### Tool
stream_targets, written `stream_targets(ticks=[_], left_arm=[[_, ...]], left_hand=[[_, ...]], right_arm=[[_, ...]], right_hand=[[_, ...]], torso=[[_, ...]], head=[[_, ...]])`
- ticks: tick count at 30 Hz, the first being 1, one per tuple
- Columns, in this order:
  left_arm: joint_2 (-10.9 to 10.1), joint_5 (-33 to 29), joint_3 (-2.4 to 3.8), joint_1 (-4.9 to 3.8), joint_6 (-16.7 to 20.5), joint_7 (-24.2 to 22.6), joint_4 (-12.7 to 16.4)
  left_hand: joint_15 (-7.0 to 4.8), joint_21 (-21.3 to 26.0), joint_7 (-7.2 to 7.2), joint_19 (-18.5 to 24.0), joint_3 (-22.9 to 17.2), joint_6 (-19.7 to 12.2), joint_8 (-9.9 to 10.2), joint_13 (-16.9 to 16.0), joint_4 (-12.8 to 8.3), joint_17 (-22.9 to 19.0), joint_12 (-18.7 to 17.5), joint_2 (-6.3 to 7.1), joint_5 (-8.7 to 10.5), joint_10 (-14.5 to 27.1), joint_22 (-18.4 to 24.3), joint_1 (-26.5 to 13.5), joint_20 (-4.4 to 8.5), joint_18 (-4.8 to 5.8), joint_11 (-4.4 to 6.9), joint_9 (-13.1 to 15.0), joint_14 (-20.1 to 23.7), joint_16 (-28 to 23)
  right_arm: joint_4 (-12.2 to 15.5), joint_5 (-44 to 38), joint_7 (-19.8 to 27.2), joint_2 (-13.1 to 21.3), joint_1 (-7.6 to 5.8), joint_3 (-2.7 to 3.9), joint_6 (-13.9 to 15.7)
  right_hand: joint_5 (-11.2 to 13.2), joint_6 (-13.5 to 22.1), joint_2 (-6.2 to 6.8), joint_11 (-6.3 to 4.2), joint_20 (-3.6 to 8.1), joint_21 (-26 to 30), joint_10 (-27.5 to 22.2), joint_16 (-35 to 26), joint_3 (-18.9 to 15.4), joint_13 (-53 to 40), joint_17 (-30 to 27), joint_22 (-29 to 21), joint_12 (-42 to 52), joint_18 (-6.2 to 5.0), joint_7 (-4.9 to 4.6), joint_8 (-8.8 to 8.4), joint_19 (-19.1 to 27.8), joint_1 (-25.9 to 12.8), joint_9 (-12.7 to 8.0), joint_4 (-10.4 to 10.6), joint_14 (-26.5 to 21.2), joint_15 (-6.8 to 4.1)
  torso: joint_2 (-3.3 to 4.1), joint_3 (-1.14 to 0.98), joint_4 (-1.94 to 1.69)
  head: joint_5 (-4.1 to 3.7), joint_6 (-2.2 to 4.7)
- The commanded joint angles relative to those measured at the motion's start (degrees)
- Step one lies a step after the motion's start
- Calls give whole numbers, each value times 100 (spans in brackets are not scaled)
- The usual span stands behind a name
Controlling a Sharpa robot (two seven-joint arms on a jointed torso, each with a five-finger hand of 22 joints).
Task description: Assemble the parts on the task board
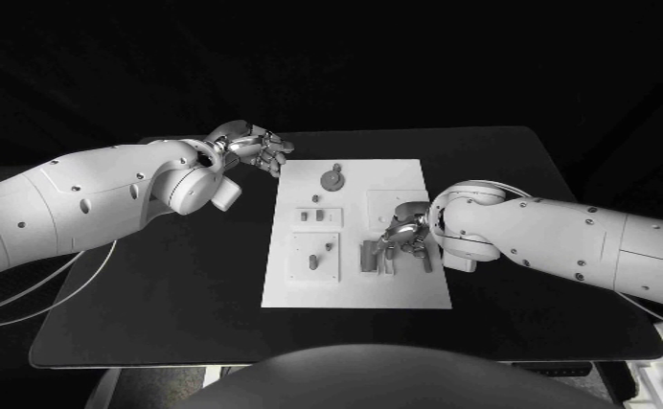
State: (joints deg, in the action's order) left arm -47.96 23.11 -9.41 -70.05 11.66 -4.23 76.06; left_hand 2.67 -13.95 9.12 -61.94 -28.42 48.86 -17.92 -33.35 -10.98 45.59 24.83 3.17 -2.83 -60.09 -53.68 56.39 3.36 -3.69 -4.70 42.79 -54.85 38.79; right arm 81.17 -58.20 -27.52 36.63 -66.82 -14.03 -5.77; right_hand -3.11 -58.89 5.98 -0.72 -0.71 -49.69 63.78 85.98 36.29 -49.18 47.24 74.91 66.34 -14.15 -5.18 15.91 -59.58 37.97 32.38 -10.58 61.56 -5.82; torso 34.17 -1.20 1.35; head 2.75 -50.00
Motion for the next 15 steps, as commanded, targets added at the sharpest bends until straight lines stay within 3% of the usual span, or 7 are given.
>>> stream_targets(ticks=[1,5,10,15], left_arm=[[1,15,4,-7,-69,-39,10],[-2,15,4,-7,-70,-37,9],[-7,15,4,-6,-72,-39,11],[-11,15,4,-6,-73,-37,11]], left_hand=[[-8,34,9,29,-1,-43,-25,-10,29,-9,-26,24,-19,36,-6,-15,-25,-57,13,-6,32,31],[-8,34,9,29,-1,-43,-26,-10,30,-10,-26,24,-19,36,-7,-14,-25,-58,13,-7,33,32],[-8,34,9,29,-1,-44,-28,-10,32,-10,-26,24,-19,37,-8,-13,-25,-58,13,-8,33,33],[-8,35,9,29,-1,-44,-28,-11,33,-10,-26,23,-19,36,-9,-12,-25,-58,13,-8,33,34]], right_arm=[[44,-386,581,56,2,0,452],[43,-581,906,104,3,0,801],[64,-890,1352,164,4,-1,1367],[71,-1071,1741,181,5,-1,1609]], right_hand=[[19,34,68,-23,28,-26,4,-26,27,0,-13,59,-38,-85,-26,-11,-33,120,6,-86,19,-44],[17,202,140,17,43,-31,11,-31,106,-2,-17,54,-36,-85,-71,-92,-58,424,-17,-251,31,-45],[16,466,142,119,24,-27,-4,-42,119,-11,-22,44,-26,-85,-177,-201,-85,871,-29,-459,41,39],[12,764,158,218,-3,-9,-58,-57,97,-19,-18,41,-21,-85,-279,-333,-64,1322,-59,-599,15,128]], torso=[[1,-3,-3],[2,-2,-3],[2,-2,-4],[2,-2,-3]], head=[[2,0],[2,0],[11,5],[15,6]])
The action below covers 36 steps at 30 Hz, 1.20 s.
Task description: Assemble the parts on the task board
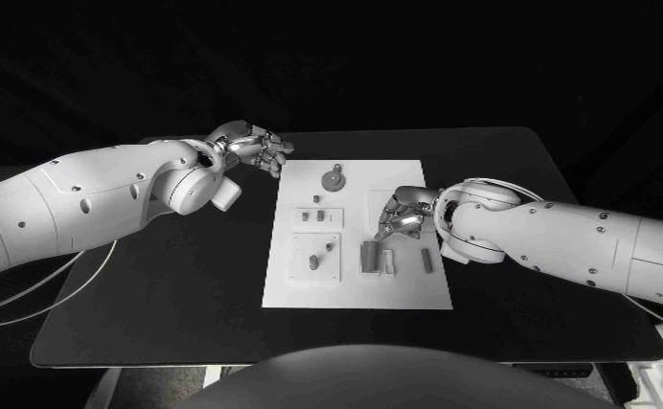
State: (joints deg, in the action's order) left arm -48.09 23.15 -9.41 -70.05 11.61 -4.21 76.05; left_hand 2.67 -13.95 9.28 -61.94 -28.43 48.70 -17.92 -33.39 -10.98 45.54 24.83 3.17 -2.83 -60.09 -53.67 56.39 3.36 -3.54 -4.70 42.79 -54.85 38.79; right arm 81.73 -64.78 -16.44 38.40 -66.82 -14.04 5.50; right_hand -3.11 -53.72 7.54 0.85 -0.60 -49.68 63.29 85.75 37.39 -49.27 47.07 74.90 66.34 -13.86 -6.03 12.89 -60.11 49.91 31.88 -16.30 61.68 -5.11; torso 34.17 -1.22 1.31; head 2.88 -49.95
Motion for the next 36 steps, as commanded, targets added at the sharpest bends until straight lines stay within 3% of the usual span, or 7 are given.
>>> stream_targets(ticks=[1,13,20,25,29,36], left_arm=[[1,11,4,-6,-66,-40,13],[2,12,4,-6,-64,-39,7],[5,12,4,-6,-65,-37,2],[11,12,4,-6,-70,-39,3],[13,12,3,-6,-69,-36,-5],[22,12,3,-6,-83,-30,-6]], left_hand=[[-8,35,-7,29,-1,-28,-29,-6,34,-5,-26,23,-19,36,-10,-12,-25,-74,13,-9,33,34],[-8,35,-7,28,-2,-29,-31,-7,37,-6,-26,20,-19,36,-11,-8,-25,-74,14,-11,34,36],[-8,36,-7,28,-2,-30,-32,-8,42,-6,-26,16,-19,36,-12,-9,-26,-74,13,-12,34,36],[-7,36,-7,28,-2,-30,-33,-8,46,-7,-26,13,-19,36,-13,-11,-26,-74,13,-13,35,37],[-7,37,-6,28,0,-31,-35,-8,53,-7,-26,10,-19,36,-14,-15,-27,-73,13,-15,36,38],[-5,43,-5,29,-1,-36,-42,-10,99,-11,-28,-12,-20,38,-18,-37,-29,-74,12,-23,39,42]], right_arm=[[11,-449,666,3,5,0,466],[-84,-693,793,-19,45,-2,294],[-90,-694,815,-48,84,-2,-60],[-138,-688,831,-95,126,-2,-105],[-191,-680,843,-132,145,-2,-111],[-281,-618,865,-210,157,-2,-201]], right_hand=[[13,272,4,75,-23,-7,-16,-34,-34,-11,1,42,-16,-114,-209,-38,-5,193,-9,-25,-1,72],[13,507,9,149,-97,38,-134,-50,-204,-13,21,45,-3,-114,-283,-144,84,513,-84,-23,-98,147],[9,450,-99,136,-122,49,-164,-51,-232,-11,28,49,6,-114,-267,-107,114,570,-94,-7,-131,140],[10,419,-174,130,-141,57,-182,-53,-268,-7,31,50,6,-114,-261,-88,130,512,-106,22,-151,133],[5,404,-302,135,-155,62,-190,-50,-285,-2,35,50,9,-114,-266,-81,135,422,-127,94,-161,136],[-16,420,-652,151,-165,72,-212,-44,-229,9,42,53,15,-114,-283,-96,154,285,-185,289,-181,150]], torso=[[2,1,0],[2,2,-1],[3,-3,1],[2,0,2],[4,-4,-3],[2,2,-2]], head=[[1,4],[-1,5],[5,-2],[4,-4],[11,-5],[13,-5]])
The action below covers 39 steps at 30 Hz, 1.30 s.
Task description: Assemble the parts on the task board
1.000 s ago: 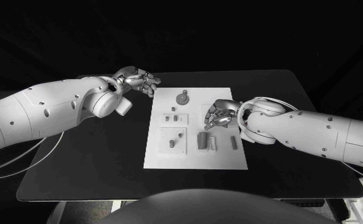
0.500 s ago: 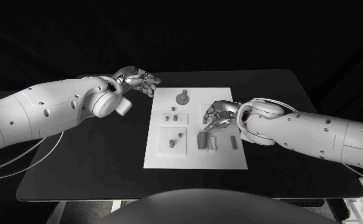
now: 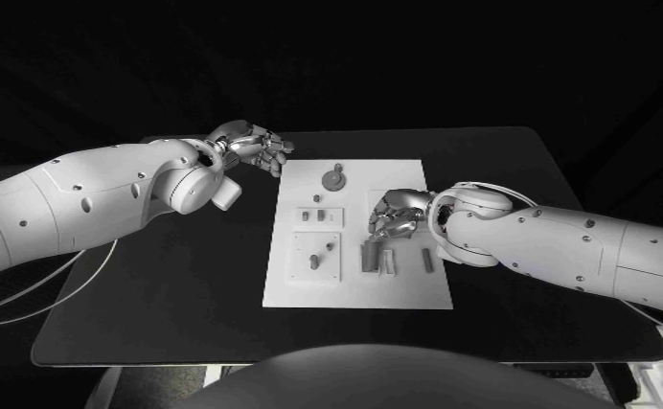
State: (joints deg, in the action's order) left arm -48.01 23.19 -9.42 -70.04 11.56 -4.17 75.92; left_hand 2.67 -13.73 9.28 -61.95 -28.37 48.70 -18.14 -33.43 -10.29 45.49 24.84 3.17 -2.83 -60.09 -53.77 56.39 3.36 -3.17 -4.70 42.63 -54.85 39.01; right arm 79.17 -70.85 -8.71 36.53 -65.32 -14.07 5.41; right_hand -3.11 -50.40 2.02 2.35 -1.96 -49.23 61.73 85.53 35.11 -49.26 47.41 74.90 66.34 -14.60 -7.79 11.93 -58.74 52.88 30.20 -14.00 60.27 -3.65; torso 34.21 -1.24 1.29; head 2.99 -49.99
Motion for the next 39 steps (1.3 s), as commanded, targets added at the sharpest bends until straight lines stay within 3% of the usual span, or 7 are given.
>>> stream_targets(ticks=[1,10,29,33,37,39], left_arm=[[17,9,4,-7,-85,-30,8],[14,9,4,-6,-89,-31,11],[5,23,4,-6,-89,-15,12],[9,23,4,-6,-97,-11,12],[16,23,4,-6,-99,-9,5],[17,23,4,-6,-102,-2,4]], left_hand=[[-5,21,-5,29,-7,-37,-21,-7,37,-7,-29,-15,-20,38,-9,-40,-29,-111,12,-8,40,20],[-4,31,-3,32,-11,-46,-30,-10,115,-13,-32,-38,-20,41,-15,-72,-30,-113,11,-20,46,25],[-2,44,1,40,-25,-64,-40,-13,216,-21,-37,-65,-22,48,-22,-101,-33,-114,9,-38,57,30],[-1,47,2,41,-28,-68,-42,-14,239,-23,-38,-72,-23,50,-24,-106,-33,-115,9,-41,59,32],[-1,51,3,42,-32,-72,-47,-16,273,-25,-39,-84,-24,51,-27,-115,-34,-115,8,-46,61,34],[0,52,3,42,-34,-73,-48,-16,283,-26,-39,-87,-24,52,-28,-118,-34,-115,8,-47,62,35]], right_arm=[[-34,-9,89,-30,13,1,-211],[-56,-7,34,-67,42,1,-434],[-115,-11,0,-93,62,1,-591],[-135,-32,24,-132,67,1,-558],[-180,-73,61,-185,71,1,-514],[-195,-99,67,-208,74,1,-505]], right_hand=[[-21,101,-141,4,-32,29,-60,-21,5,8,9,54,16,-40,-111,-7,22,-36,-28,90,-42,8],[-5,140,-469,26,-40,22,-93,-3,23,8,24,75,40,-40,-132,-31,60,-206,-103,274,-70,29],[-8,156,-503,34,-45,18,-121,3,10,7,30,86,50,-40,-140,-37,89,-286,-138,330,-95,37],[-12,153,-586,33,-37,10,-129,12,49,4,37,92,61,-40,-139,-33,97,-251,-152,304,-103,37],[-17,136,-777,30,-26,-12,-135,31,137,-3,47,104,85,-40,-136,-15,106,-133,-169,136,-110,34],[16,108,-812,22,-17,-16,-134,36,276,-3,49,101,93,-40,-124,4,109,-23,-173,63,-111,28]], torso=[[-1,3,0],[-2,6,0],[-2,1,2],[-1,2,2],[-2,1,4],[-1,1,0]], head=[[2,-1],[2,-1],[19,-1],[20,-1],[18,-1],[16,-1]])
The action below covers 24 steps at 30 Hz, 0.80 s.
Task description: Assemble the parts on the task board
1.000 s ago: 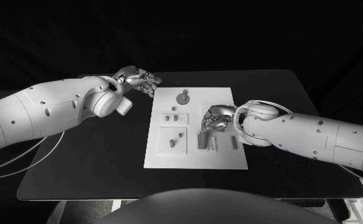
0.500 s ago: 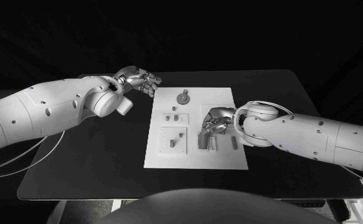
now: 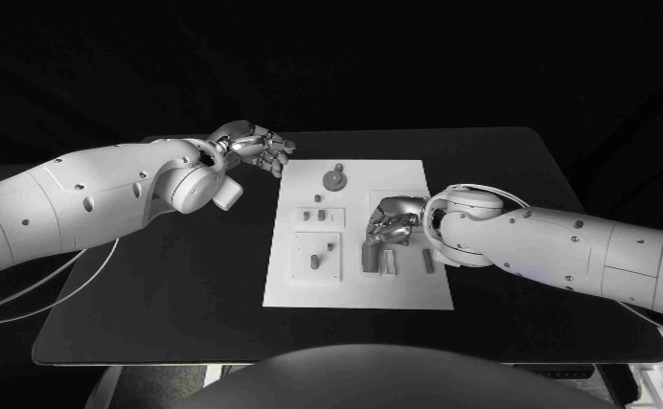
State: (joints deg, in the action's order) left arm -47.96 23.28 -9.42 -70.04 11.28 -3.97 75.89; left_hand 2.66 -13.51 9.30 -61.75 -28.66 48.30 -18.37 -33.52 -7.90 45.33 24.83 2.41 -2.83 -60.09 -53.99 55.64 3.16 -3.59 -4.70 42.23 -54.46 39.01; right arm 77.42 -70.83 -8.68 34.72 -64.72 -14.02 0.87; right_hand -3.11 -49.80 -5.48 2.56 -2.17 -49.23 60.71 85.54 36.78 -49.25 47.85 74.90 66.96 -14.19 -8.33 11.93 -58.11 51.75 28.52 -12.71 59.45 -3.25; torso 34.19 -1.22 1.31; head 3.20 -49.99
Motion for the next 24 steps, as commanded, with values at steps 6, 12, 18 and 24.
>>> stream_targets(ticks=[6,12,18,24], left_arm=[[14,19,4,-6,-102,15,3],[10,20,4,-6,-99,18,4],[4,20,3,-6,-106,22,12],[0,20,3,-6,-105,29,15]], left_hand=[[2,37,3,27,-10,-41,-33,-10,112,-14,-41,-31,-24,55,-11,-62,-15,-74,7,-16,29,39],[2,39,3,28,-12,-44,-34,-10,127,-15,-42,-35,-24,56,-12,-64,-15,-74,7,-18,30,40],[2,40,3,28,-13,-44,-35,-10,131,-16,-42,-34,-24,57,-13,-63,-15,-75,7,-19,30,41],[2,40,3,29,-14,-45,-36,-11,135,-16,-42,-34,-24,57,-14,-61,-15,-75,7,-20,31,41]], right_arm=[[-118,-206,111,-111,73,-3,95],[-192,-459,48,-131,113,-3,96],[-218,-618,48,-103,113,-4,153],[-242,-654,66,-94,114,-4,210]], right_hand=[[10,-89,-147,-30,-14,-47,-14,49,444,1,7,102,51,-81,-40,94,23,245,-1,-195,-15,-38],[12,-177,-161,-53,-23,-66,1,57,508,5,8,101,61,-81,-14,154,8,240,14,-224,-4,-57],[11,-236,-140,-73,-23,-78,13,60,545,10,6,100,63,-81,6,194,-1,238,25,-252,5,-75],[12,-249,-134,-78,-22,-81,17,60,555,13,6,99,62,-81,12,204,-3,239,27,-258,8,-79]], torso=[[1,3,-6],[3,0,-10],[-1,8,5],[-1,-1,2]], head=[[1,-1],[16,-1],[22,-1],[20,-1]])
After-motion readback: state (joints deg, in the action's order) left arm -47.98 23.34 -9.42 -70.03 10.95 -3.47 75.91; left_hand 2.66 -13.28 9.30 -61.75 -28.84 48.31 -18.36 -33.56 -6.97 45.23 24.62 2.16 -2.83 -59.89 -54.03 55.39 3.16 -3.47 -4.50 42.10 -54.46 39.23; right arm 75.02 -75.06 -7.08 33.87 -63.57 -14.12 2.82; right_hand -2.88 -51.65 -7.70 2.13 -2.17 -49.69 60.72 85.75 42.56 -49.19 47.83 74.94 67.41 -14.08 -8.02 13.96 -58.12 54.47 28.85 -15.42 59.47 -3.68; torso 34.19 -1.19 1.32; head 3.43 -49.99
